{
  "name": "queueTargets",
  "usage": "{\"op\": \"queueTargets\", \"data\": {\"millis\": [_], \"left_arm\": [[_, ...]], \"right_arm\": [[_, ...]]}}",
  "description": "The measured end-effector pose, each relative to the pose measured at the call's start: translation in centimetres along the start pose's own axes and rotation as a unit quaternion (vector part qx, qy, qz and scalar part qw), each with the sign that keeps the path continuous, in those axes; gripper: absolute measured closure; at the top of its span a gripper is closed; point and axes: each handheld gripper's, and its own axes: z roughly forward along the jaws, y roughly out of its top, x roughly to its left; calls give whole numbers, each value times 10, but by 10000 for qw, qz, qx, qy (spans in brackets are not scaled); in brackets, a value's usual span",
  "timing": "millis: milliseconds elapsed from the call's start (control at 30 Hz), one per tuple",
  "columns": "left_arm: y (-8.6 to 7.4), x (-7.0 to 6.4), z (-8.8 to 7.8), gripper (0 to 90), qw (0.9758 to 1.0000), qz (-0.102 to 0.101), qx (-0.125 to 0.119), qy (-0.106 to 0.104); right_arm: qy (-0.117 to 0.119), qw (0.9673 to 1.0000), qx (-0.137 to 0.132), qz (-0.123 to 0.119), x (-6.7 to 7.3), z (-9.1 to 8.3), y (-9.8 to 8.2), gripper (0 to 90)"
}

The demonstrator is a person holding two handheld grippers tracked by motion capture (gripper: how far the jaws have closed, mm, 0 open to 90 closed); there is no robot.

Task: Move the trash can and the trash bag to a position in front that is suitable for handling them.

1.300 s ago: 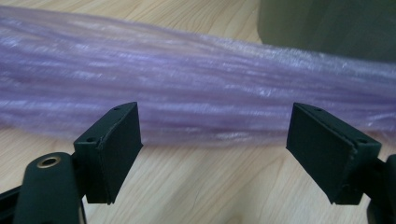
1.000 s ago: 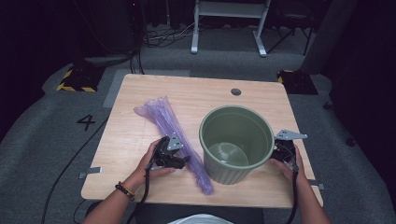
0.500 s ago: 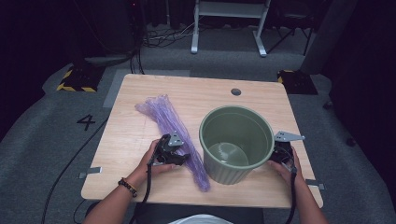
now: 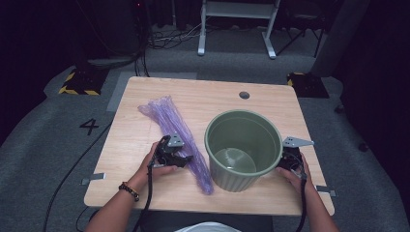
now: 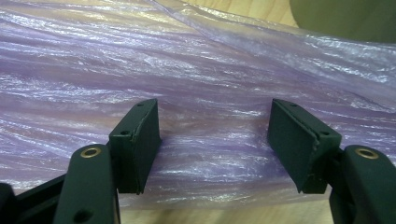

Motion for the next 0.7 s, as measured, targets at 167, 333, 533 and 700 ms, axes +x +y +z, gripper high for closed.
{"op": "queueTargets", "data": {"millis": [167,333,533,700], "left_arm": [[0,14,0,335,9999,-124,1,111],[-2,20,-2,335,9996,-229,19,183],[-2,31,-2,324,9992,-279,26,297],[-1,40,-1,324,9981,-464,3,418]], "right_arm": [[51,10000,13,-58,2,1,-2,439],[114,9998,78,-139,6,2,-4,432],[148,9996,100,-218,10,4,-3,427],[169,9995,113,-221,11,4,-4,425]]}}
